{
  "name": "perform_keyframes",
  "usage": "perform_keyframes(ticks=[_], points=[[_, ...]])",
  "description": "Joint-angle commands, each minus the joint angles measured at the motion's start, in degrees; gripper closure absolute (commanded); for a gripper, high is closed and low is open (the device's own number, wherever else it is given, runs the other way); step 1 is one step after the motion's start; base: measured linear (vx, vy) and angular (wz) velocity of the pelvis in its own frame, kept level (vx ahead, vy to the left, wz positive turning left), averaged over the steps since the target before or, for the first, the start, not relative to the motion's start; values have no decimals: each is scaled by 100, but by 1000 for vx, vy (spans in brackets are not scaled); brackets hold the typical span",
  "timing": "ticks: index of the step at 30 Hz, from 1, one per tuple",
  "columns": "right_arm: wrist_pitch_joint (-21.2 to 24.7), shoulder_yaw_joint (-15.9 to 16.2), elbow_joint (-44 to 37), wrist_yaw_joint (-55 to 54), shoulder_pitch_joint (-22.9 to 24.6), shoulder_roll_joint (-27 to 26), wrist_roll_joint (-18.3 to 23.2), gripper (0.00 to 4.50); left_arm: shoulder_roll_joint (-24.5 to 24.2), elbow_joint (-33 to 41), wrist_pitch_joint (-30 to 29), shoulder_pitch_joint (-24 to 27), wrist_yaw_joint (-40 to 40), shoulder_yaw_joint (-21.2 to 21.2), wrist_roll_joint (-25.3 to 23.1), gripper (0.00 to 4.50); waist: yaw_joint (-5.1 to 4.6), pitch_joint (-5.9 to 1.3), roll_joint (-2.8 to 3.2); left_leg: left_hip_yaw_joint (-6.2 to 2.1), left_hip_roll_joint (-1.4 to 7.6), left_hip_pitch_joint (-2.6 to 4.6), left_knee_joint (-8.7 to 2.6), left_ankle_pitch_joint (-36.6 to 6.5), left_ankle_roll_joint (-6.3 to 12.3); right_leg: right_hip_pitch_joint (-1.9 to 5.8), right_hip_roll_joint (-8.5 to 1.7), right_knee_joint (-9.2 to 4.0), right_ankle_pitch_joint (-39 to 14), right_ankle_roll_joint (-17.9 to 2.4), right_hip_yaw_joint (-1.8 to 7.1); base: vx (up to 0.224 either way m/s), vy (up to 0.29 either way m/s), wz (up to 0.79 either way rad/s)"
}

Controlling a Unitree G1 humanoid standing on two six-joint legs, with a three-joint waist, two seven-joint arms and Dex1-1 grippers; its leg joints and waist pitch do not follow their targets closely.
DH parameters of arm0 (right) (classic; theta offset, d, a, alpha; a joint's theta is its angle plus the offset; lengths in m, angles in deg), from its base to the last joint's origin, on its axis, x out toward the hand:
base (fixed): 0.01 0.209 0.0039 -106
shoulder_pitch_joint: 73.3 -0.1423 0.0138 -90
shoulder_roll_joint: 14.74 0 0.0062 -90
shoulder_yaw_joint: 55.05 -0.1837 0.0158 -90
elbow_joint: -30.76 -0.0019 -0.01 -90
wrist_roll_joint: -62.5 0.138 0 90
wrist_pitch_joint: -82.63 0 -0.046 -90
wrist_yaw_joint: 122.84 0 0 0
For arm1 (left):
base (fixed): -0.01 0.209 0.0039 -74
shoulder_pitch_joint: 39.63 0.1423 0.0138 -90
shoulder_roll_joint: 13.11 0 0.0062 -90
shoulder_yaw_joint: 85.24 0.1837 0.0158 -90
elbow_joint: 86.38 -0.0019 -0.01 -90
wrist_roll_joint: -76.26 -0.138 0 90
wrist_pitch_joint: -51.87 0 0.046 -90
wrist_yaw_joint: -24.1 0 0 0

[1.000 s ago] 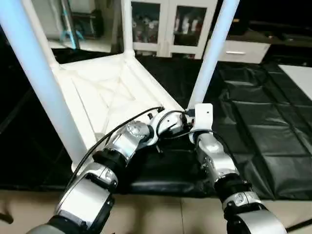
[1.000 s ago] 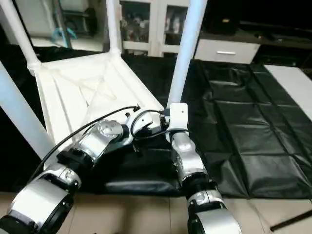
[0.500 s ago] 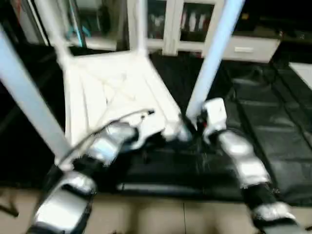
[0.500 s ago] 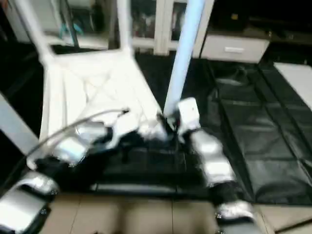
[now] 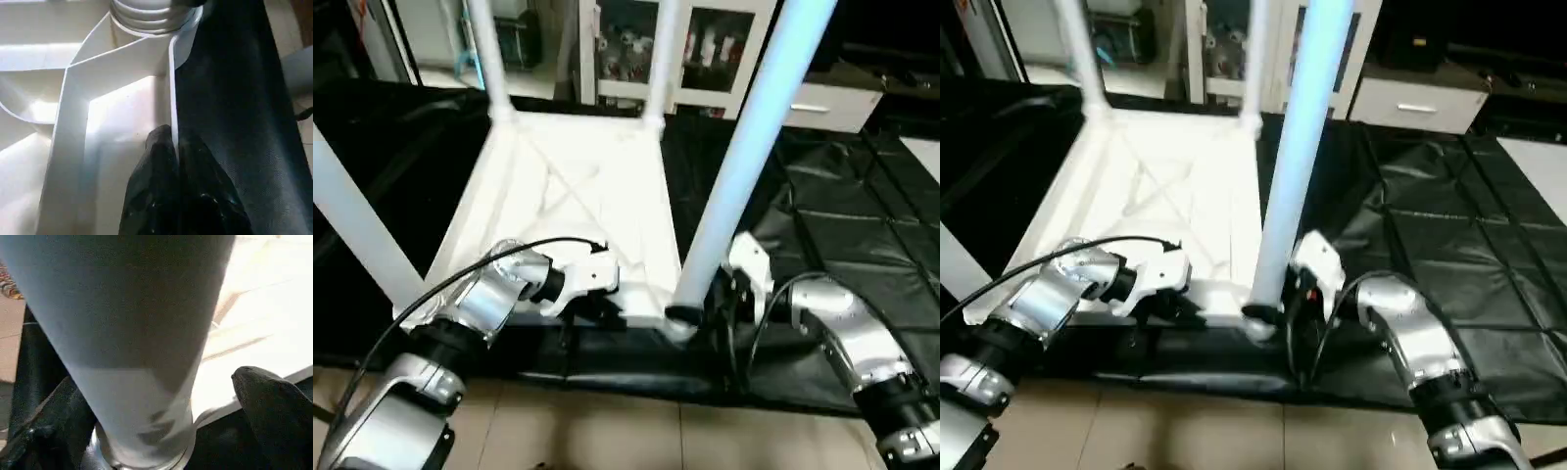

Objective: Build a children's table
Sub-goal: Rotate leg to tighten

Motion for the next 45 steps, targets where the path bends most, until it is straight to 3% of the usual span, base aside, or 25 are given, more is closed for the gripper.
perform_keyframes(ticks=[1, 3, 4, 7, 15, 17, 19, 25, 28, 29, 30, 31, 34, 35, 36, 38, 41, 44, 45], points=[[136, 96, 26, 43, -17, 31, -161, 6, 116, 62, -55, 232, -561, 632, -101, 450, 3, -271, 0, -164, 387, 60, -465, -1366, 105, 231, -415, -387, -1538, -1232, 289, 0, 0, 0], [219, 127, 15, 218, -17, 54, -106, 6, 81, 127, -105, 245, -596, 641, -100, 450, -1, -281, 6, -165, 386, 56, -464, -1337, 97, 239, -406, -372, -1404, -1246, 287, 0, 0, 0], [202, 160, 45, 292, -2, 70, -110, 6, 61, 88, -98, 233, -568, 646, -145, 450, 1, -294, 63, -161, 378, 59, -456, -1248, 110, 246, -394, -353, -1149, -1301, 285, 0, 0, 0], [193, 153, 23, 376, 34, 134, -100, 33, 46, 72, -136, 198, -581, 667, -189, 450, 0, -300, 35, -154, 372, 47, -443, -1154, 136, 268, -389, -322, -893, -1388, 281, 0, 0, 0], [192, 114, 72, 565, 70, 168, -85, 107, 12, 120, -176, 233, -549, 628, -176, 450, 35, -295, -12, -155, 381, 47, -436, -1176, 164, 271, -406, -339, -1106, -1376, 279, 0, 0, 0], [194, 131, 85, 607, 68, 154, -91, 123, -4, 84, -154, 239, -533, 629, -183, 450, 36, -301, 23, -159, 381, 50, -438, -1140, 154, 269, -398, -331, -1035, -1374, 279, 0, 0, 0], [211, 142, 81, 651, 67, 163, -89, 136, -10, 68, -154, 236, -516, 636, -196, 450, 38, -303, -5, -154, 377, 45, -431, -1088, 165, 276, -396, -320, -939, -1395, 277, 0, 0, 0], [158, 189, 208, 848, 65, 224, -139, 188, 19, 63, -180, 248, -465, 651, -208, 450, 61, -304, 8, -150, 381, 54, -425, -1086, 184, 271, -403, -318, -941, -1429, 276, 0, 0, 0], [157, 176, 217, 846, 68, 203, -158, 194, 12, 76, -189, 280, -470, 655, -199, 450, 58, -303, 11, -152, 382, 56, -428, -1090, 170, 272, -398, -317, -943, -1423, 274, 0, 0, 0], [152, 184, 212, 829, 79, 190, -177, 199, 14, 27, -157, 287, -452, 656, -210, 450, 56, -303, 55, -155, 381, 62, -431, -1121, 153, 269, -395, -317, -953, -1423, 276, 0, 0, 0], [152, 184, 212, 829, 79, 190, -177, 200, 14, 27, -157, 287, -452, 656, -210, 450, 56, -303, 55, -155, 381, 62, -431, -1121, 153, 269, -395, -317, -953, -1423, 276, 0, 0, 0], [175, 176, 184, 835, 86, 193, -174, 201, 28, -14, -143, 275, -437, 661, -221, 450, 49, -305, 8, -151, 377, 59, -430, -1163, 145, 278, -394, -328, -994, -1406, 275, 0, 0, 0], [207, 144, 157, 824, 113, 171, -141, 202, 89, -39, -173, 251, -376, 641, -210, 450, 55, -306, -21, -153, 378, 55, -425, -1132, 155, 278, -400, -326, -1034, -1396, 275, 0, 0, 0], [211, 120, 168, 775, 125, 139, -132, 203, 124, -49, -192, 243, -322, 619, -200, 450, 57, -305, -2, -154, 382, 57, -429, -1121, 159, 274, -404, -329, -1052, -1389, 277, 0, 0, 0], [226, 74, 226, 602, 119, 70, -154, 203, 169, -65, -219, 236, -232, 579, -191, 450, 52, -305, -55, -147, 380, 57, -423, -1104, 171, 271, -400, -330, -1049, -1381, 276, 0, 0, 0], [176, -85, 572, -249, 26, -221, -360, 203, 345, -184, -358, 196, 160, 420, -175, 450, 37, -270, -21, -152, 375, 46, -452, -1254, 122, 240, -402, -367, -1360, -1321, 279, 0, 0, 0], [243, -316, 861, -1077, -45, -590, -390, 203, 588, -379, -441, 117, 650, 221, -143, 450, -71, -201, -17, -265, 364, 136, -519, -2431, -257, 185, -436, -561, -3166, -759, 233, 0, 0, 0], [354, -619, 1111, -2108, -115, -1071, -358, 203, 920, -735, -499, -45, 1293, 51, -180, 450, -167, -225, 7, -342, 347, 145, -535, -2780, -306, 194, -449, -653, -3665, -448, 163, -65, 23, -11], [326, -802, 1308, -2807, -214, -1337, -390, 203, 1141, -970, -560, -159, 1754, -66, -197, 450, -218, -224, -6, -379, 348, 101, -559, -2804, -306, 236, -449, -673, -3697, -367, 120, -61, 31, -14]])
